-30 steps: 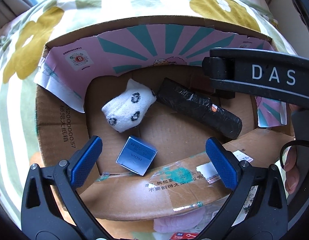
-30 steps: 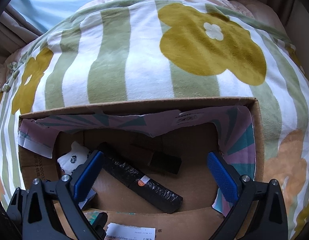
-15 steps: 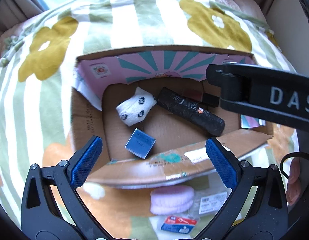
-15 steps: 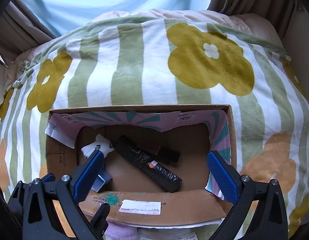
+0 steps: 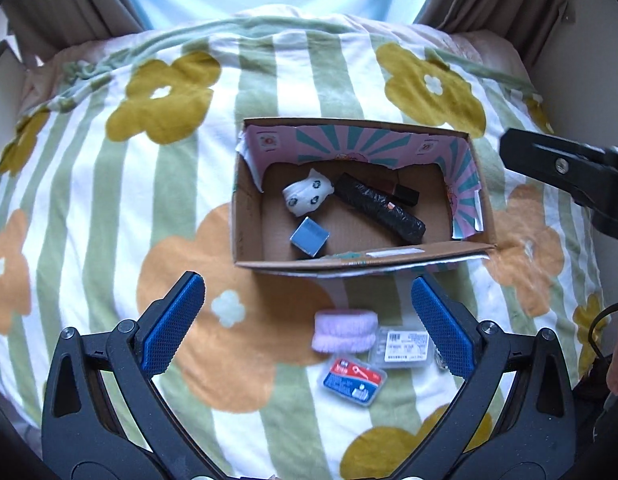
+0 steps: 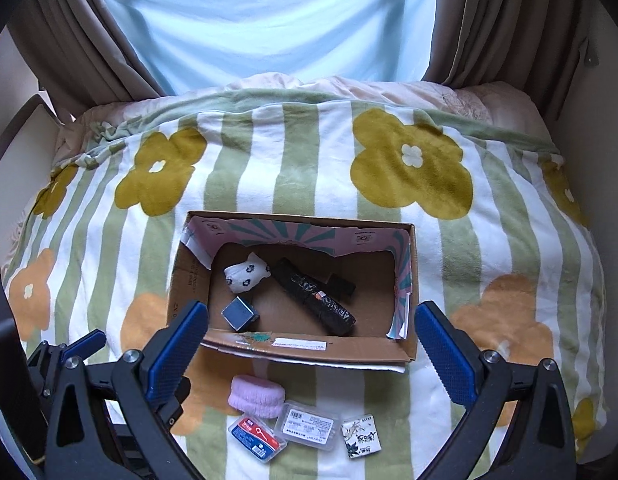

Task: Organize objects
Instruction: 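Withdraw both tools from the box, then move both tools down toward the towel roll and floss boxes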

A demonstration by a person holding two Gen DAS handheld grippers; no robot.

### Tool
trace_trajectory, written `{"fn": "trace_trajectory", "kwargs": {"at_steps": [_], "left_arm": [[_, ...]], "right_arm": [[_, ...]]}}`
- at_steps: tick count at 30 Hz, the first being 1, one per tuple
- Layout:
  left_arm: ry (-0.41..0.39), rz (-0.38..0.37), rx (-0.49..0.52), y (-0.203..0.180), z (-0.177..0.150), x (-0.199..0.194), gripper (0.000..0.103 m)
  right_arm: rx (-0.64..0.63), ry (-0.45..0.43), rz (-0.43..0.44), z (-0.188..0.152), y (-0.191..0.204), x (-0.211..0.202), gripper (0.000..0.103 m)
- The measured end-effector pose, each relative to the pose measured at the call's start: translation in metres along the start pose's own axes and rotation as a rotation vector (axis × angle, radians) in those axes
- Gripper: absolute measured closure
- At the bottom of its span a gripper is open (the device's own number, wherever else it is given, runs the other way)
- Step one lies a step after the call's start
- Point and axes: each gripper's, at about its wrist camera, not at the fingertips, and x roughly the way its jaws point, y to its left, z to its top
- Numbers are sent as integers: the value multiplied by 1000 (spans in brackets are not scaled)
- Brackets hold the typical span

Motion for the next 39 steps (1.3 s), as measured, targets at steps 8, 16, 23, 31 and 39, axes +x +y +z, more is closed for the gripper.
{"fn": "trace_trajectory", "kwargs": {"at_steps": [8,16,23,31,39], "left_arm": [[-78,-4,-38,8,-33,-60,0],[-96,18,-17,7,-70,-91,0],[-99,-18,-32,11,-88,-98,0],[-91,-27,-4,4,-97,-97,0],[-62,-39,84,-12,-114,-59,0]], "right_arm": [[-14,-79,4,-42,-12,-64,0],[-13,-111,19,-99,-27,-95,0],[-55,-137,53,-129,-35,-103,0],[-183,-191,88,-137,-34,-103,0],[-386,-181,187,-146,-27,-67,0]]}}
